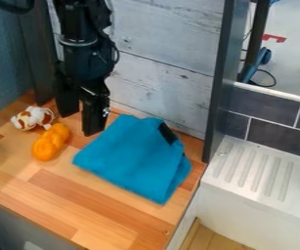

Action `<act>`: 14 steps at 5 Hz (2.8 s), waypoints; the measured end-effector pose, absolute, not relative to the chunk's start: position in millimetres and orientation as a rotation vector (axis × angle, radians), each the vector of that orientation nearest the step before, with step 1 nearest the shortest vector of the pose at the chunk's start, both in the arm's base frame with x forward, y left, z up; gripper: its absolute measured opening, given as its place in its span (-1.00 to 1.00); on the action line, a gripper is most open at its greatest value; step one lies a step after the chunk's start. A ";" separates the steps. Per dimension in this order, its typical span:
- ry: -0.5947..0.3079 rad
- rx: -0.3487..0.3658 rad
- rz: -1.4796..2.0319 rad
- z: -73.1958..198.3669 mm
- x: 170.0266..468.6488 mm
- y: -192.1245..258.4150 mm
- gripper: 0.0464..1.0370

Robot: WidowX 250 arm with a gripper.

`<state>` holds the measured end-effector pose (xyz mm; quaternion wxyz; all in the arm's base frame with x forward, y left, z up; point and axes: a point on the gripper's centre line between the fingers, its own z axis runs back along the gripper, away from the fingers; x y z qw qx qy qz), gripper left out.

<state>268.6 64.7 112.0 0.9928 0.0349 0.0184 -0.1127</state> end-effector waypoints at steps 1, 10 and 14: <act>0.058 0.062 -0.219 103.8 267.8 64.2 0.93; 0.101 -0.011 -0.071 4.5 318.4 31.8 0.93; 0.223 -0.032 -0.013 4.8 254.0 26.7 0.93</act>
